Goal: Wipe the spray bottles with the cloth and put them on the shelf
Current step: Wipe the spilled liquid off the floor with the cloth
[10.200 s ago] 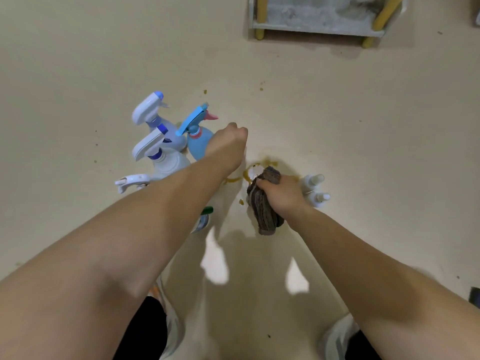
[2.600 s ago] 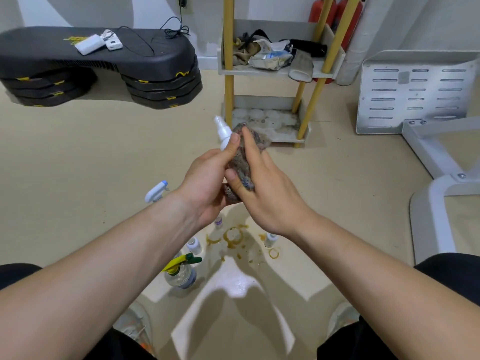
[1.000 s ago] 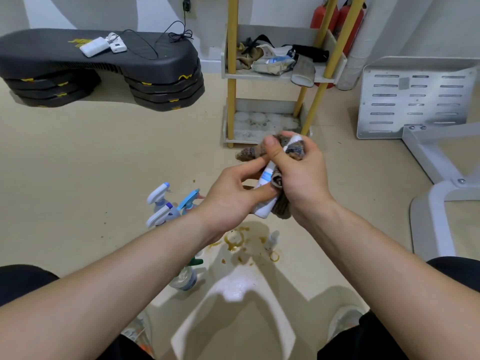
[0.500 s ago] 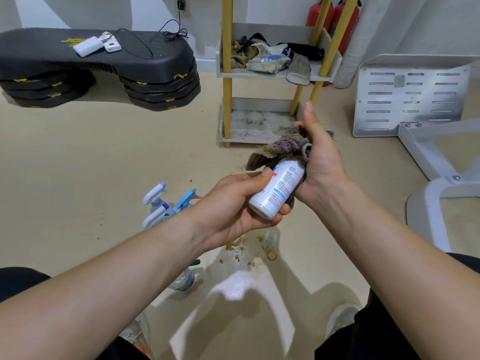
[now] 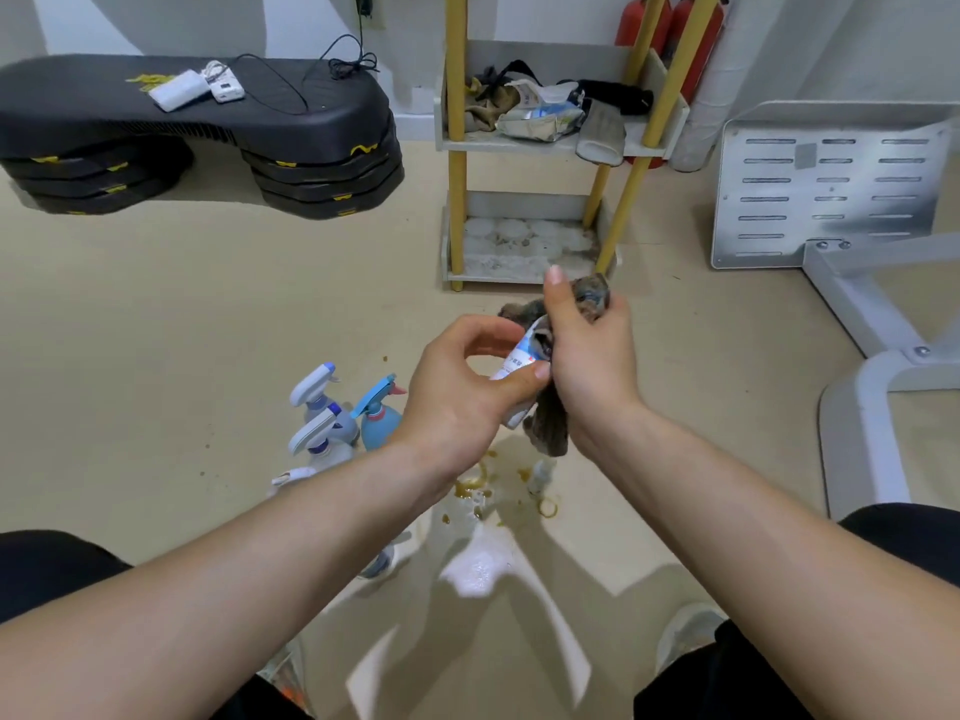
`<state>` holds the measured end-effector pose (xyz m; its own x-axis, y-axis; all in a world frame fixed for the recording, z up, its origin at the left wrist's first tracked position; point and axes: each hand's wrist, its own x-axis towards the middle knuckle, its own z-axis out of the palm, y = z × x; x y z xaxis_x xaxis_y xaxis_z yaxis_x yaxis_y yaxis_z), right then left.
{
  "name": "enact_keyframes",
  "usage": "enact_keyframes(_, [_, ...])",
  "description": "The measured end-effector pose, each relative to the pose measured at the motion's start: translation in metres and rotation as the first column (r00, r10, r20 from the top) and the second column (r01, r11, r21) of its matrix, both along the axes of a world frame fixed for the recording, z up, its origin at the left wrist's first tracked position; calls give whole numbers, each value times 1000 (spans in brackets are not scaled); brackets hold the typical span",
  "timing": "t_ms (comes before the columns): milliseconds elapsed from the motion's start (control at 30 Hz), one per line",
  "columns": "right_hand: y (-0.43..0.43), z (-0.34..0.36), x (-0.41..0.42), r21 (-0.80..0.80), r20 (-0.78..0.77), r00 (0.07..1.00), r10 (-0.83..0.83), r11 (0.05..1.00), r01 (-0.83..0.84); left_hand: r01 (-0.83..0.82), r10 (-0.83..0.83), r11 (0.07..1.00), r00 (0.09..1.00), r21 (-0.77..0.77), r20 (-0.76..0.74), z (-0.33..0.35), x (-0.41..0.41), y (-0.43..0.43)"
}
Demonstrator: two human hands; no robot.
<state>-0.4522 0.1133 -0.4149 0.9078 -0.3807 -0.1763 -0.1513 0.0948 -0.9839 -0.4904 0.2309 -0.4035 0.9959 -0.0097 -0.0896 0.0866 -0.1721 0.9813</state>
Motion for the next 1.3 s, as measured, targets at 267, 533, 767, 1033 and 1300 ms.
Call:
enact_keyframes(267, [-27,15,12,-109,97,991,-92,989,103,-56,-262,774,879,-631,-400,22,10,9])
enact_keyframes(533, [-12,27,1,312,-27,999,-23,950,30,-47,-281,731,888,-681,-364,30,22,19])
enact_keyframes(767, [-3,39,-13,442,138,970,202,864,-243,-89,-131,841,923,-534,-361,29,25,22])
enact_keyframes(1033, [6,19,-28,-722,172,733,659,590,-361,-107,-72,829,953,-548,-295,37,26,21])
enact_keyframes(1300, [6,9,-29,-614,176,861,477,737,-283,-151,16,837,967,-527,-252,36,29,27])
